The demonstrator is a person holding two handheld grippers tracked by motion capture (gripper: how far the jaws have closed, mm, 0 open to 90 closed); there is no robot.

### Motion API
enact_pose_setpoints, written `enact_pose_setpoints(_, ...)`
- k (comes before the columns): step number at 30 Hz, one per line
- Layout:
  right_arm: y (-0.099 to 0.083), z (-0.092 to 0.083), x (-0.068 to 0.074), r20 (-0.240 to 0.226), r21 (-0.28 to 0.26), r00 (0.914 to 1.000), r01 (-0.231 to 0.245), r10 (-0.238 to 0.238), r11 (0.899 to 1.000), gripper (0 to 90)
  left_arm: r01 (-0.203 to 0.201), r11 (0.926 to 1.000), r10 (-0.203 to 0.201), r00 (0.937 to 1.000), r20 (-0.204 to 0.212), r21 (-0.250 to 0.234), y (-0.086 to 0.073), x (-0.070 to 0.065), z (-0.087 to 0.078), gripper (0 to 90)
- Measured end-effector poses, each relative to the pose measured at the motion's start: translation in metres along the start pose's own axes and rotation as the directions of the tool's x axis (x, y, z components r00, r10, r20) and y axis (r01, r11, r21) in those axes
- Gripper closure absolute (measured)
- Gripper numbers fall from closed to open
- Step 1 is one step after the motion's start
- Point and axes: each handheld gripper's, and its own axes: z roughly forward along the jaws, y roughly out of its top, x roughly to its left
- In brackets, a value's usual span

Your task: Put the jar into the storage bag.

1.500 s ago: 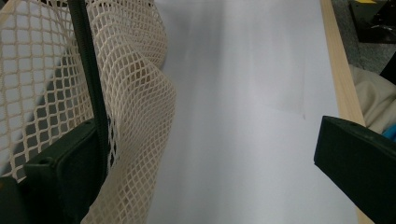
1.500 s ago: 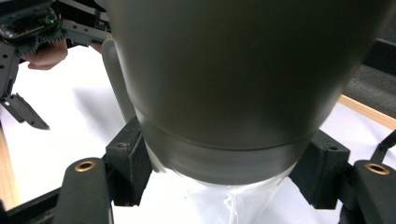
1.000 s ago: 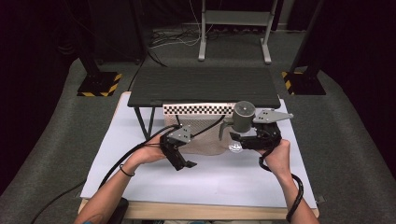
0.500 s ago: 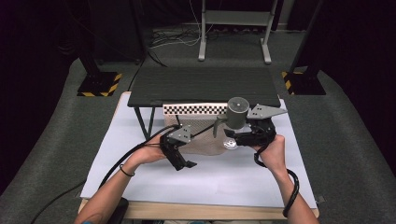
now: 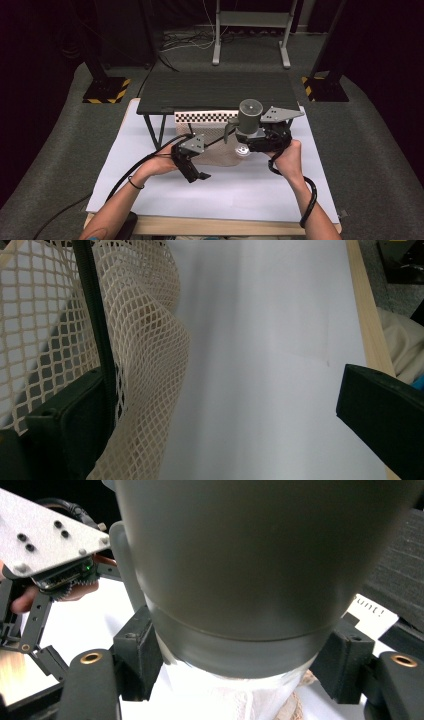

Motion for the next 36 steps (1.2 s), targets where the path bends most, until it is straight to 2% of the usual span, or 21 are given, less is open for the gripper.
enact_pose_setpoints(36, 0.040, 0.015, 0.011, -0.044, -0.033, 0.9984, 0.033, -0.034, 0.999, 30.1, -0.007, 1.0000, 0.007, 1.0000, -0.002, 0.001, 0.000, 0.000, 0.000, 0.0)
